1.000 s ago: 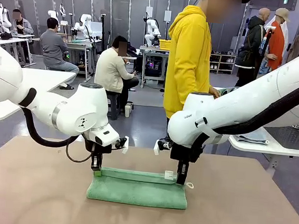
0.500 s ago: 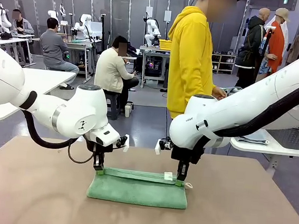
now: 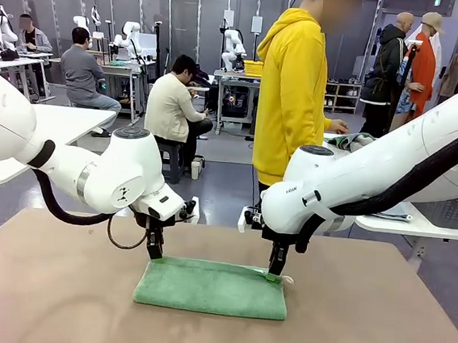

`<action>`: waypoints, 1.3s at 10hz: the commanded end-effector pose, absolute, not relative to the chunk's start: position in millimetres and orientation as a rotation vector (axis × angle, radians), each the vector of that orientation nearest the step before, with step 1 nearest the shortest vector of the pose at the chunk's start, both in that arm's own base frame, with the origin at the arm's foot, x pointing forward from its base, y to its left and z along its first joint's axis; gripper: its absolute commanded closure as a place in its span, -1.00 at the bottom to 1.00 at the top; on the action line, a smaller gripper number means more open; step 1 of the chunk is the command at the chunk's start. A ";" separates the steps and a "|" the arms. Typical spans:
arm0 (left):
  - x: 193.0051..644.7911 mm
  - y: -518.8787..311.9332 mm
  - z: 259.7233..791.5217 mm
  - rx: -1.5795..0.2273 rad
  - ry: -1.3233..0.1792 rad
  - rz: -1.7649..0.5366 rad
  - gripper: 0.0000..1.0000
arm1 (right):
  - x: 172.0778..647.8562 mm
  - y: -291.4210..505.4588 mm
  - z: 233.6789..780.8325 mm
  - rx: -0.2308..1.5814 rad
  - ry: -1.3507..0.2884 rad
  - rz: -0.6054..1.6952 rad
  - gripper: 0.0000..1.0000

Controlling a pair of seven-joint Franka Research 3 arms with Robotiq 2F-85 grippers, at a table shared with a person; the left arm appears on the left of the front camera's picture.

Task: Fold the towels and place them in the basket.
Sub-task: When a person lays out a Towel with hook on the table, fold it in half twice.

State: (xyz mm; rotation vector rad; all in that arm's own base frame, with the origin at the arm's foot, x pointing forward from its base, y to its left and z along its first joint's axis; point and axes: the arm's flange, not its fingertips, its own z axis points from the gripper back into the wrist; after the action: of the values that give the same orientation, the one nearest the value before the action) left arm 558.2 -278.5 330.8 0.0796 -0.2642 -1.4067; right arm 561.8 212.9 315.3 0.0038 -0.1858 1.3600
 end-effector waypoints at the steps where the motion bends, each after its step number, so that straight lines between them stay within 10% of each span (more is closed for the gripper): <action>1: 545.6 -267.6 336.7 0.092 -0.267 -1.431 -0.77 | 552.0 207.2 323.0 -0.025 -0.181 1.341 -1.00; 13: 427.6 -191.5 428.3 -0.140 -0.229 -0.947 -1.00 | 494.6 180.4 392.4 0.217 -0.127 0.711 -1.00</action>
State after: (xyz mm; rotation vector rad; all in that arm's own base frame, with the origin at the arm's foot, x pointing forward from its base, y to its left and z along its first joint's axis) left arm 451.1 -203.5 423.3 -0.1000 -0.2164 -1.0332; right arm 503.7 180.1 395.0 0.1783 -0.0967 0.8073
